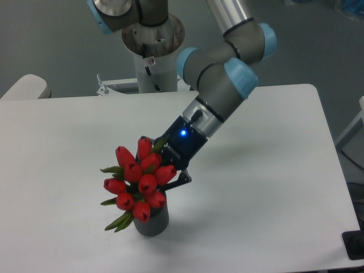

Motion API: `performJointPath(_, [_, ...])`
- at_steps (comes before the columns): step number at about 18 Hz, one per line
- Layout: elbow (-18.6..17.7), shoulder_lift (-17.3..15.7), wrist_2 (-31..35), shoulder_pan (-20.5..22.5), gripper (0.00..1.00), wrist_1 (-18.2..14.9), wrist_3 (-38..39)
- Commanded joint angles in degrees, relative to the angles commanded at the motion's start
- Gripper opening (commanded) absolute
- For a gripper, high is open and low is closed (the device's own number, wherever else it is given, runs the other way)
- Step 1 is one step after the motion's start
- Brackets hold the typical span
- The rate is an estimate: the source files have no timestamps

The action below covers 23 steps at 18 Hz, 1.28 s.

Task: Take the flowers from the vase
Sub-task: 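Lift the gripped tulips straight up out of the grey vase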

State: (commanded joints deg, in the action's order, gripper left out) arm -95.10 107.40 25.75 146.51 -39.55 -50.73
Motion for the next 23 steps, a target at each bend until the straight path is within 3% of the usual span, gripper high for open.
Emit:
performJointPath(5, [2.9,-1.3,-0.3,0.3,0.32,0.0,6.2])
performJointPath(6, [4.6,-1.4,-1.1,0.4,0.32,0.0,8.4])
performJointPath(7, [8.7,-1.3,-1.6,0.7,0.32,-0.1,13.1])
performJointPath(9, [11.9,-1.2,-1.6,1.9,0.32,-0.2,16.4])
performJointPath(18, [14.2,0.0,-1.5,2.7,0.32,-0.2,16.9])
performJointPath(23, [16.9,3.1,-1.1,5.3,0.32,-0.2,16.4])
